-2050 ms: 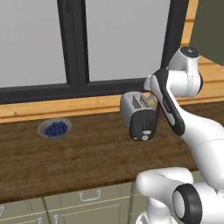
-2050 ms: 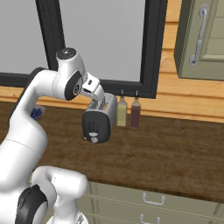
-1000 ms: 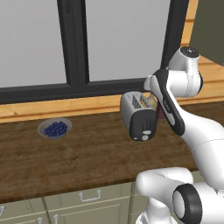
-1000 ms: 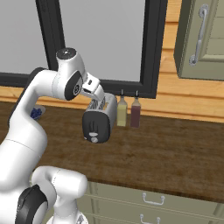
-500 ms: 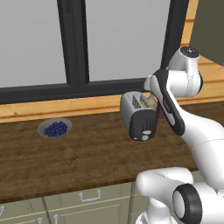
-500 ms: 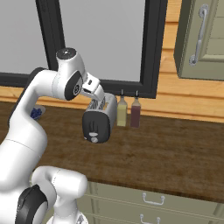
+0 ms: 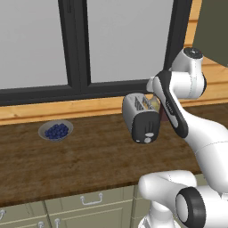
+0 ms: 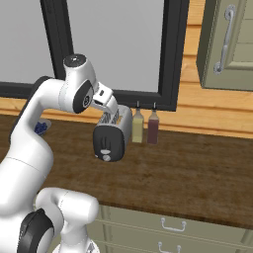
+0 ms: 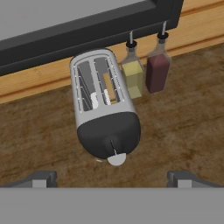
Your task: Start the toaster. Once the lever pops up, take the bread to the plate on the dining counter.
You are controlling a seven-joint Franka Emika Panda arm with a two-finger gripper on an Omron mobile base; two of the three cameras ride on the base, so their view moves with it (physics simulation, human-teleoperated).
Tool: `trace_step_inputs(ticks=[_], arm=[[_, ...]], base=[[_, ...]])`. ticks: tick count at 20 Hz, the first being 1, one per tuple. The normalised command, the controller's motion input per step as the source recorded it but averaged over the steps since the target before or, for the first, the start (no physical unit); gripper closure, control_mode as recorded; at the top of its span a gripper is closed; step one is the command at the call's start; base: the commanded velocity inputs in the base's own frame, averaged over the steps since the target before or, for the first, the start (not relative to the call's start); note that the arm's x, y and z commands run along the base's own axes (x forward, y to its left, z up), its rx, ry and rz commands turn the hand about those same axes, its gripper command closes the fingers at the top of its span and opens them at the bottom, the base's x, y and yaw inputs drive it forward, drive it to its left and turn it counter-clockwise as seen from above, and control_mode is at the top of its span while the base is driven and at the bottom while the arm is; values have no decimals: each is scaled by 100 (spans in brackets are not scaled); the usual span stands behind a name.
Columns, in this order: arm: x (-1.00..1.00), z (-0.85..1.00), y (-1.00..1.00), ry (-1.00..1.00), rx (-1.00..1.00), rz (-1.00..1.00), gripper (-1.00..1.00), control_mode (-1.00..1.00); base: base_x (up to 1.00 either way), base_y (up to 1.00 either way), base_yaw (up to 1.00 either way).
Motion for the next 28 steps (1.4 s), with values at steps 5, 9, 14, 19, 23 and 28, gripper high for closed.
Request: trace_step_inputs(ticks=[5, 9, 14, 19, 23, 28], arm=[[0, 0, 0, 0, 0, 0, -100, -100], [0, 0, 0, 0, 0, 0, -100, -100], [0, 0, 0, 0, 0, 0, -100, -100], [0, 0, 0, 0, 0, 0, -100, -100], [0, 0, 0, 0, 0, 0, -100, -100], [0, 0, 0, 0, 0, 0, -100, -100]], base=[[0, 0, 0], [0, 0, 0], [0, 0, 0], [0, 0, 0], [0, 0, 0], [0, 0, 0]])
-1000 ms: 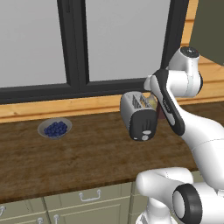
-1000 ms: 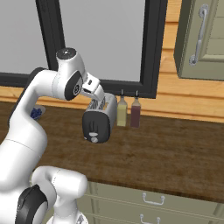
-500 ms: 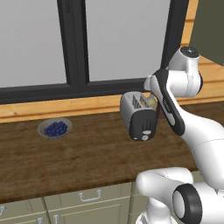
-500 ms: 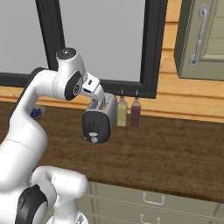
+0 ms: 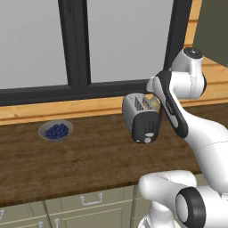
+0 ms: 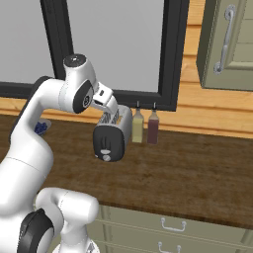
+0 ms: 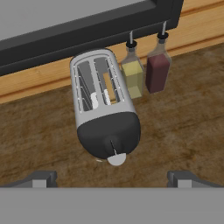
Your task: Start the toaster. Once the lever pops up, take the bread to the plate on the dining counter.
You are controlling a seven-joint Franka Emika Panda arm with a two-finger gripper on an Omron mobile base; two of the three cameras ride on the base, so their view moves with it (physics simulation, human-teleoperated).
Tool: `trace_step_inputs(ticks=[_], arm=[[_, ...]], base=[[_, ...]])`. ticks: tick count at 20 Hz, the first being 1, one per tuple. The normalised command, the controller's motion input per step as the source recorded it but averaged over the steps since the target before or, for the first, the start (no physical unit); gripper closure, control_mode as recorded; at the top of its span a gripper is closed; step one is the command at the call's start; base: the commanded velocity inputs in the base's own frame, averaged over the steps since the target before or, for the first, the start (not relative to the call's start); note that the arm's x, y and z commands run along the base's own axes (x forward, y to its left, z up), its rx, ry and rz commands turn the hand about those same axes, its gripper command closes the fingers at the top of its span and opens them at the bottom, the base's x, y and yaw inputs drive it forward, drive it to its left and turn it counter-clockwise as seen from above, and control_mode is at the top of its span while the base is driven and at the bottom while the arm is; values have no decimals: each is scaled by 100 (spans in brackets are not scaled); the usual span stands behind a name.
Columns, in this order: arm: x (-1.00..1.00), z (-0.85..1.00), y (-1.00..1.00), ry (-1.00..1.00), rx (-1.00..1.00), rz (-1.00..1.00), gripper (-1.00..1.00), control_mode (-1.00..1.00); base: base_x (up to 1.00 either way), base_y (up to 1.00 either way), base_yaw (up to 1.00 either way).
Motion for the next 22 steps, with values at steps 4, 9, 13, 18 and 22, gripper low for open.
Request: trace_step_inputs(ticks=[4, 9, 13, 18, 22], arm=[[0, 0, 0, 0, 0, 0, -100, -100], [0, 0, 0, 0, 0, 0, -100, -100], [0, 0, 0, 0, 0, 0, -100, -100], [0, 0, 0, 0, 0, 0, -100, -100], [0, 0, 0, 0, 0, 0, -100, -100]], base=[[0, 0, 0], [0, 0, 0], [0, 0, 0], [0, 0, 0], [0, 0, 0]])
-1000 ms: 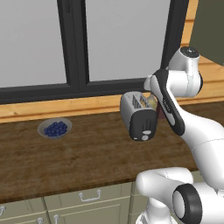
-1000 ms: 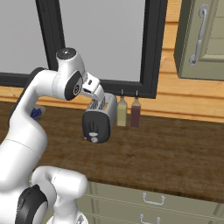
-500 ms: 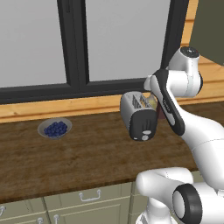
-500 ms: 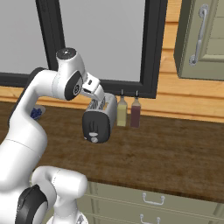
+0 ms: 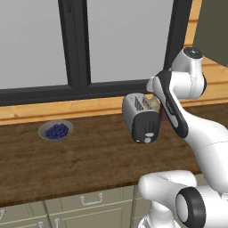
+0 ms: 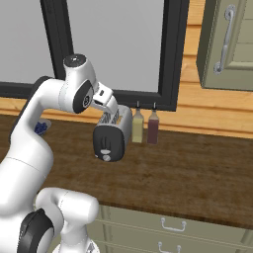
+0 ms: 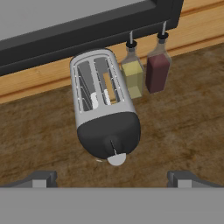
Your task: Start the toaster. Once the lever pops up, take the bread to the plate on the dining counter.
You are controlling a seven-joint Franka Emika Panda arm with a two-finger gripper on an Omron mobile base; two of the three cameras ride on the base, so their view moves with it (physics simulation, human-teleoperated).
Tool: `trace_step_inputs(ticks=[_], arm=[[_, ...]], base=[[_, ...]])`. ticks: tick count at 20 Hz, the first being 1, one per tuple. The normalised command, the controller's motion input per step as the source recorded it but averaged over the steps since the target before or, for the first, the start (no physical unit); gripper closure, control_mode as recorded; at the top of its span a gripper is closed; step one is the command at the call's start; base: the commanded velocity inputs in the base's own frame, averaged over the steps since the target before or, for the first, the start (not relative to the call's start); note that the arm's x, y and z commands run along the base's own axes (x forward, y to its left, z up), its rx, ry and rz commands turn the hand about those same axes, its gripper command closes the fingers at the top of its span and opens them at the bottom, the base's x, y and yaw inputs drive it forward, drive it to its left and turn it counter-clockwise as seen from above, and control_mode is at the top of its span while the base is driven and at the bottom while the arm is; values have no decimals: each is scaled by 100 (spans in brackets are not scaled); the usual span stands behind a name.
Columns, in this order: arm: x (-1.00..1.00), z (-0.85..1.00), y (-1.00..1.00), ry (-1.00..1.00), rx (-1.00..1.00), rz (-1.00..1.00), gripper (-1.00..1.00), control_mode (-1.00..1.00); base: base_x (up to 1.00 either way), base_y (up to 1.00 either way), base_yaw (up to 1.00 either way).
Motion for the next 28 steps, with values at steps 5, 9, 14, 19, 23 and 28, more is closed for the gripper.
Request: trace_step_inputs(ticks=[5, 9, 14, 19, 23, 28], arm=[[0, 0, 0, 0, 0, 0, -100, -100], [0, 0, 0, 0, 0, 0, -100, -100], [0, 0, 0, 0, 0, 0, -100, -100], [0, 0, 0, 0, 0, 0, -100, -100], [0, 0, 0, 0, 0, 0, -100, -100], [0, 0, 0, 0, 0, 0, -100, -100]], base=[[0, 0, 0], [0, 0, 0], [0, 0, 0], [0, 0, 0], [0, 0, 0], [0, 0, 0]])
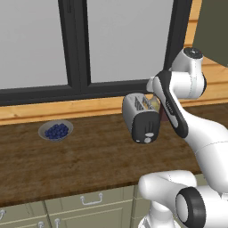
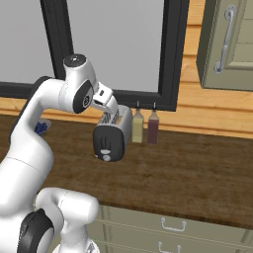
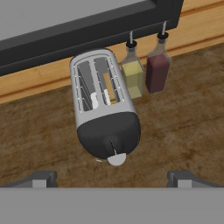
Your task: Start the toaster. Once the lever pops up, take the bread to the plate on the dining counter.
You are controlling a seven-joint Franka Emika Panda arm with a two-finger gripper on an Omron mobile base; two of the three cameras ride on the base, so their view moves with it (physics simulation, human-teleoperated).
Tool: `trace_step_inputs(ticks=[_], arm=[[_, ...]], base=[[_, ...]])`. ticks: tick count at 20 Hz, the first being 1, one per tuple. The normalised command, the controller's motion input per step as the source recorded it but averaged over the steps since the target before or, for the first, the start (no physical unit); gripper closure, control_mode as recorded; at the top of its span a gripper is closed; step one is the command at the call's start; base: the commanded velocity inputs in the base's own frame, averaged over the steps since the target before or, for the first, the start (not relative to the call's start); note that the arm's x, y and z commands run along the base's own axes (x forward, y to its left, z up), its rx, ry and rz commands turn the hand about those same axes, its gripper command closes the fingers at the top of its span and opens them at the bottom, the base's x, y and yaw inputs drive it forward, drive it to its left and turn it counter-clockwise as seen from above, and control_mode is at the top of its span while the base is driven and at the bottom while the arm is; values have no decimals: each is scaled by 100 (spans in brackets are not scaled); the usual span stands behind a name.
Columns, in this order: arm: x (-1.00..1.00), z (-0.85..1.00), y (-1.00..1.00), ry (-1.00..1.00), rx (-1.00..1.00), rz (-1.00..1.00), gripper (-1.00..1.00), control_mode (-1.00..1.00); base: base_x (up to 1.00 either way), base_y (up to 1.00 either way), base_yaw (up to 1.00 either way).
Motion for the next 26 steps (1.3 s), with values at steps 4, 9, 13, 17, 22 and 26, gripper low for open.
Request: trace_step_inputs(ticks=[4, 9, 13, 17, 22, 26], arm=[[0, 0, 0, 0, 0, 0, -100, -100], [0, 0, 0, 0, 0, 0, -100, -100], [0, 0, 0, 0, 0, 0, -100, -100], [0, 0, 0, 0, 0, 0, -100, -100], [0, 0, 0, 0, 0, 0, -100, -100], [0, 0, 0, 0, 0, 0, -100, -100]], base=[[0, 0, 0], [0, 0, 0], [0, 0, 0], [0, 0, 0], [0, 0, 0], [0, 0, 0]])
